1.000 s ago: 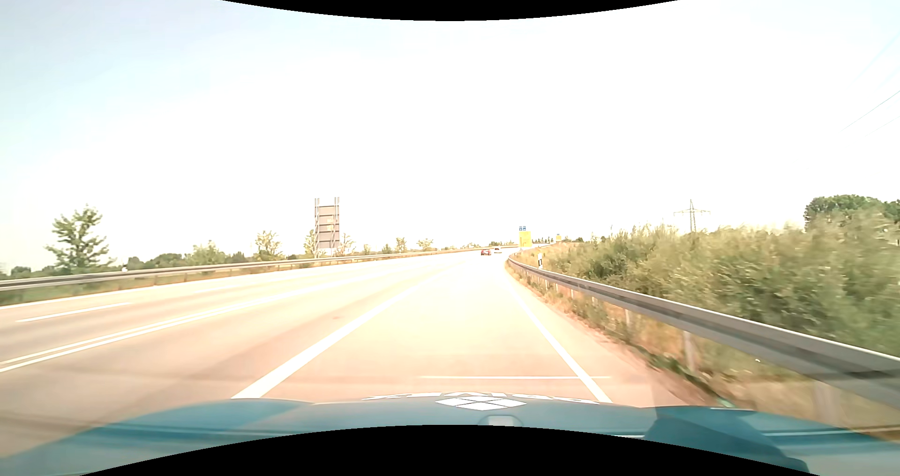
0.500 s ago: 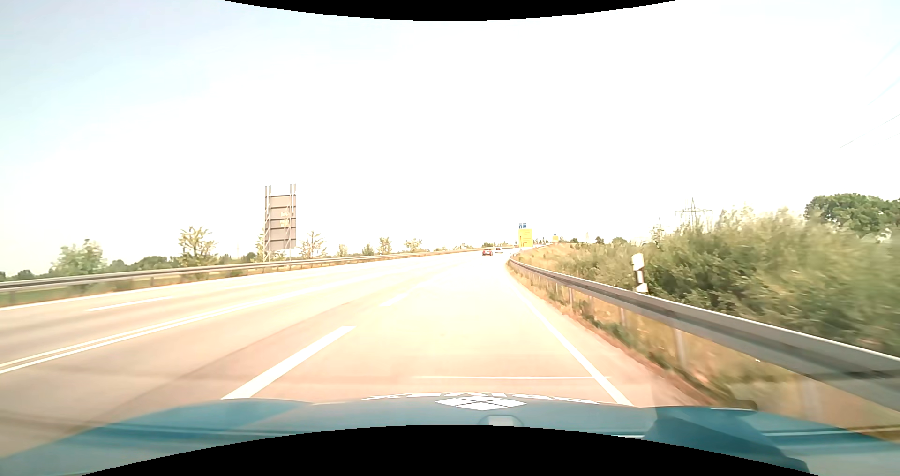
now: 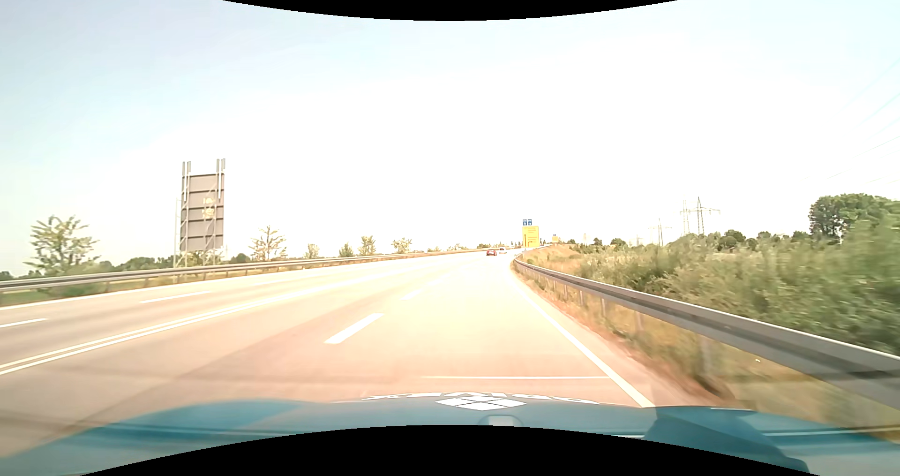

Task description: Follow the waypoints while adhering to traffic rules and regulations

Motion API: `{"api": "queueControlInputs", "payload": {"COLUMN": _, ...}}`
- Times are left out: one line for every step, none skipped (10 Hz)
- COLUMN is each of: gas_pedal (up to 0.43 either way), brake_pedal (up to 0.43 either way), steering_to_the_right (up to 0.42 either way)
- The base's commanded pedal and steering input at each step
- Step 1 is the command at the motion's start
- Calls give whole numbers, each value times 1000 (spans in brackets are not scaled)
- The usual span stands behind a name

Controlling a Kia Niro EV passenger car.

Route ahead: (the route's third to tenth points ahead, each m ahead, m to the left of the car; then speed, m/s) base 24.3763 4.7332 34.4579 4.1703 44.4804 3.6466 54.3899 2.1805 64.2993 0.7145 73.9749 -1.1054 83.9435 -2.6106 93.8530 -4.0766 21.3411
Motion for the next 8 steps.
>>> {"api": "queueControlInputs", "payload": {"gas_pedal": 469, "brake_pedal": 0, "steering_to_the_right": 10}}
{"api": "queueControlInputs", "payload": {"gas_pedal": 469, "brake_pedal": 0, "steering_to_the_right": 10}}
{"api": "queueControlInputs", "payload": {"gas_pedal": 469, "brake_pedal": 0, "steering_to_the_right": 10}}
{"api": "queueControlInputs", "payload": {"gas_pedal": 469, "brake_pedal": 0, "steering_to_the_right": 10}}
{"api": "queueControlInputs", "payload": {"gas_pedal": 469, "brake_pedal": 0, "steering_to_the_right": 10}}
{"api": "queueControlInputs", "payload": {"gas_pedal": 461, "brake_pedal": 0, "steering_to_the_right": 10}}
{"api": "queueControlInputs", "payload": {"gas_pedal": 461, "brake_pedal": 0, "steering_to_the_right": 10}}
{"api": "queueControlInputs", "payload": {"gas_pedal": 449, "brake_pedal": 0, "steering_to_the_right": 10}}
